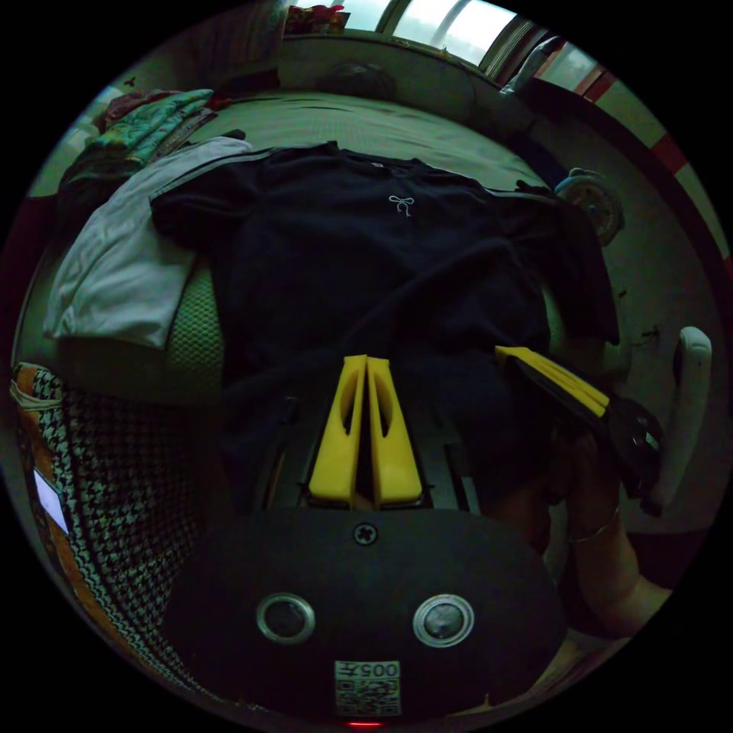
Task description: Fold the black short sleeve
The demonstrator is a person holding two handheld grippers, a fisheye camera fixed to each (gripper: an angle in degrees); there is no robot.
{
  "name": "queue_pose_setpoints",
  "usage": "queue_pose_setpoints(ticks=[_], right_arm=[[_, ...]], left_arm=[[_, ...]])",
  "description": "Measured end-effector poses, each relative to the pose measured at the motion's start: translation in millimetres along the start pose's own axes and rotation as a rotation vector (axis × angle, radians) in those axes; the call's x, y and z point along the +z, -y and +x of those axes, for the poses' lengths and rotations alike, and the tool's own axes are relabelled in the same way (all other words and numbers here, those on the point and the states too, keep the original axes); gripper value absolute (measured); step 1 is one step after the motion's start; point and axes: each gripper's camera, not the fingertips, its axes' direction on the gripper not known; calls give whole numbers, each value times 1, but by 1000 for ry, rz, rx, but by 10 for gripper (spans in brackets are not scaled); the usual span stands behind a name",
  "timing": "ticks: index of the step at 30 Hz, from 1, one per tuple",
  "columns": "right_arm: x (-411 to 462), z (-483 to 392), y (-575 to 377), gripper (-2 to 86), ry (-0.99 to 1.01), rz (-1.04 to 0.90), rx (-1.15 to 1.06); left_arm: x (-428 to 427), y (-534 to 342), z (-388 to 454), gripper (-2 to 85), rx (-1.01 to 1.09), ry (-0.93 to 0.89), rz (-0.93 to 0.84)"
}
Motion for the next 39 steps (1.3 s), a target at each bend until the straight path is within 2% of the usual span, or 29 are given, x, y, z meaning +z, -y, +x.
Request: queue_pose_setpoints(ticks=[39], right_arm=[[4, 25, -12, -11, 48, 0, 25]], left_arm=[[6, -6, 5, -7, -6, -11, -1]])
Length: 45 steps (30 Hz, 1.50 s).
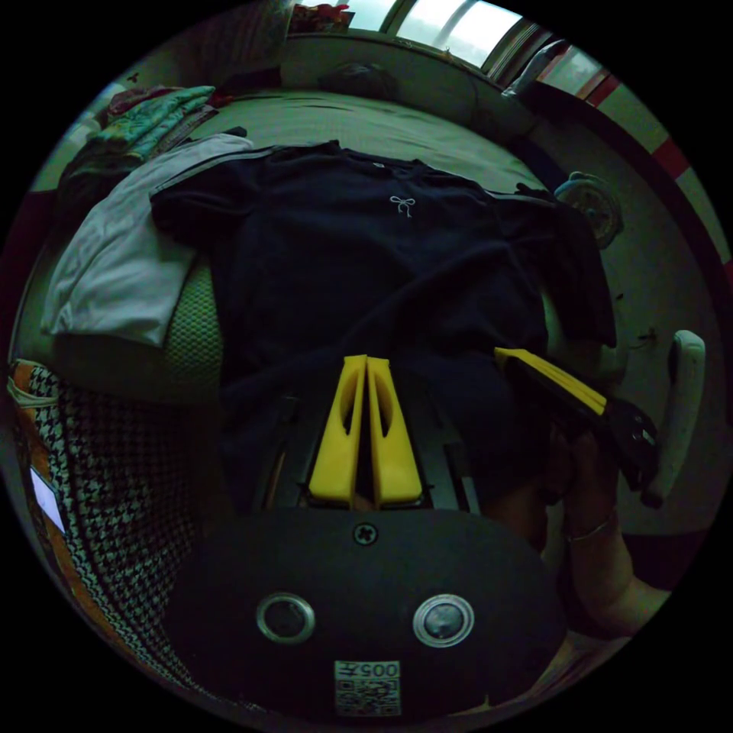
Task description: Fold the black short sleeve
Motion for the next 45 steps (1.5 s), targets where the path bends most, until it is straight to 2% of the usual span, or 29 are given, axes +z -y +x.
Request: queue_pose_setpoints(ticks=[45], right_arm=[[7, 16, 18, -11, -4, -12, -1]], left_arm=[[12, 37, 55, -7, 22, 47, 3]])
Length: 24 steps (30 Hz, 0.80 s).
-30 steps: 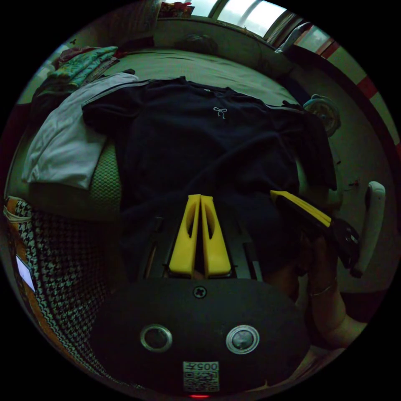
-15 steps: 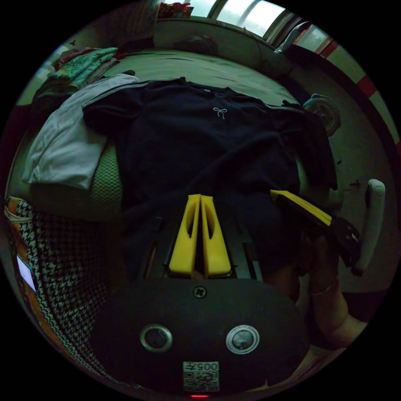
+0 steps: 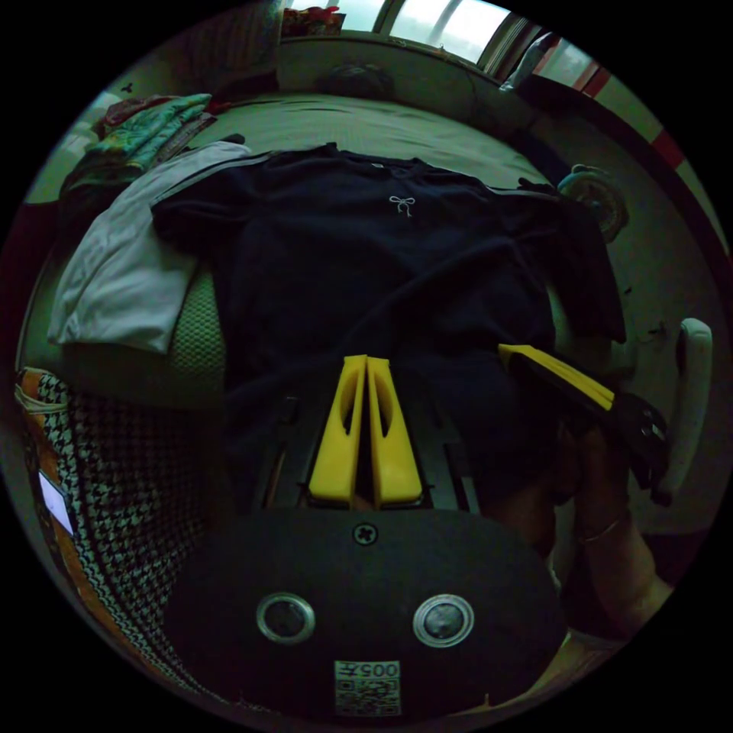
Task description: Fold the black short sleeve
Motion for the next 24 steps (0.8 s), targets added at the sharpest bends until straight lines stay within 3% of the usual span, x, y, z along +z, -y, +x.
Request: queue_pose_setpoints(ticks=[11, 24], right_arm=[[5, -4, 16, -11, -54, -8, -29], [12, -4, 36, -13, -61, -13, -37]], left_arm=[[5, 24, 11, -7, -15, -33, 6], [10, 54, 39, -7, 39, 87, -22]])
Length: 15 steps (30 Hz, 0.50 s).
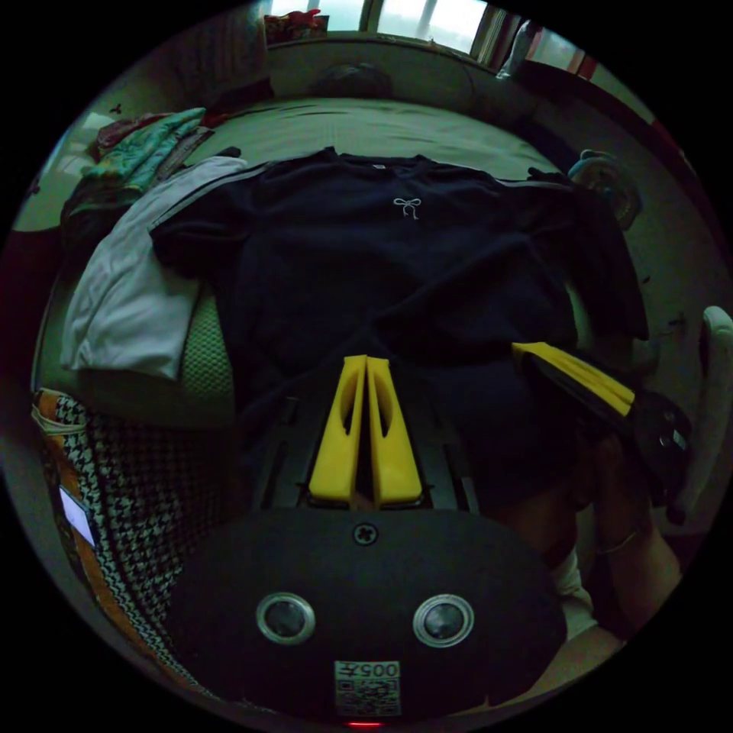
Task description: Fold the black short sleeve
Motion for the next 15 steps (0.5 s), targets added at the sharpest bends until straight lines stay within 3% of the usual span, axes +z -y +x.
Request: queue_pose_setpoints(ticks=[15], right_arm=[[5, 17, 28, -13, 133, 3, 37]], left_arm=[[3, 37, 9, -7, 44, 123, -48]])
